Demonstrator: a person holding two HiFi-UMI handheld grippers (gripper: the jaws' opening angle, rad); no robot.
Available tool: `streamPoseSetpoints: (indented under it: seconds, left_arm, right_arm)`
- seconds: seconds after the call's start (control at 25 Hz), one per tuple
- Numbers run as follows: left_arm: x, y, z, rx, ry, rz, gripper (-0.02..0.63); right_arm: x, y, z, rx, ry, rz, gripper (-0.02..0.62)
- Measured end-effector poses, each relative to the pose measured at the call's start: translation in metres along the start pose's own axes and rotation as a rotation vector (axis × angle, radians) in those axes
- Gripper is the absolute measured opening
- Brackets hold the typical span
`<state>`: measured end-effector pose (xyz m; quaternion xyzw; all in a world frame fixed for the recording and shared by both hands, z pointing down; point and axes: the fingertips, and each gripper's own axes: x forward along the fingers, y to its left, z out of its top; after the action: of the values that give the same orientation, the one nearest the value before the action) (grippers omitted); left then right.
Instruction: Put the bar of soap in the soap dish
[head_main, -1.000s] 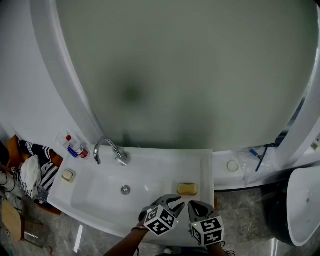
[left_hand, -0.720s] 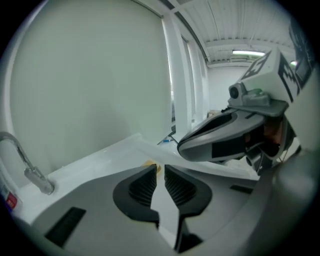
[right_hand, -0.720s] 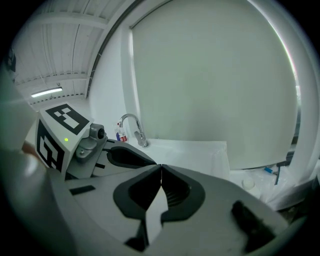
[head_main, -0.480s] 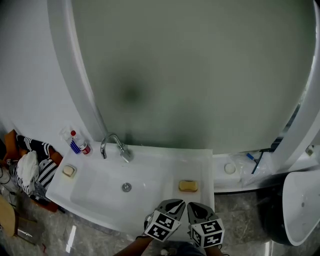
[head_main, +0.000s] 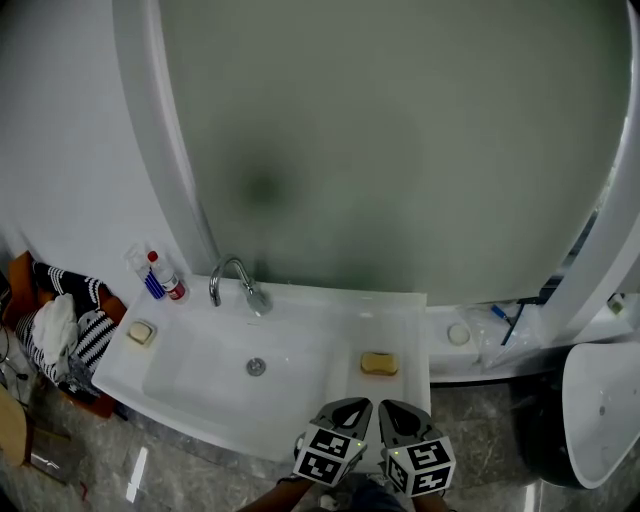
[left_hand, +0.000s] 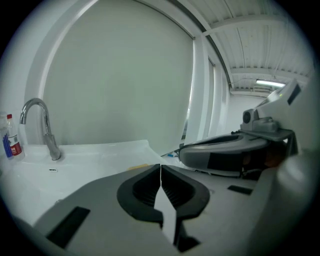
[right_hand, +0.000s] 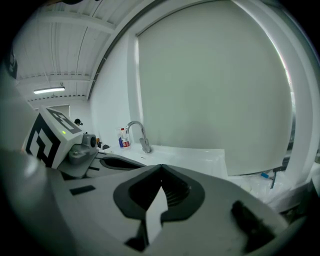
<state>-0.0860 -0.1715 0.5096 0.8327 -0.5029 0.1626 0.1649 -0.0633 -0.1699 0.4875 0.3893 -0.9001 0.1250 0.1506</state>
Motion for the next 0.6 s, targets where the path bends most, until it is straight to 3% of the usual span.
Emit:
streamPoseSetpoints:
  seconds: [0.6]
  left_arm:
    - [-0.0095,-0.0030,0.0004,-0.022,-0.017,-0.007,0.015]
  right_arm:
    - [-0.0048,0.0079,-0.0057,0.007,-0.004,-0.018,0.011]
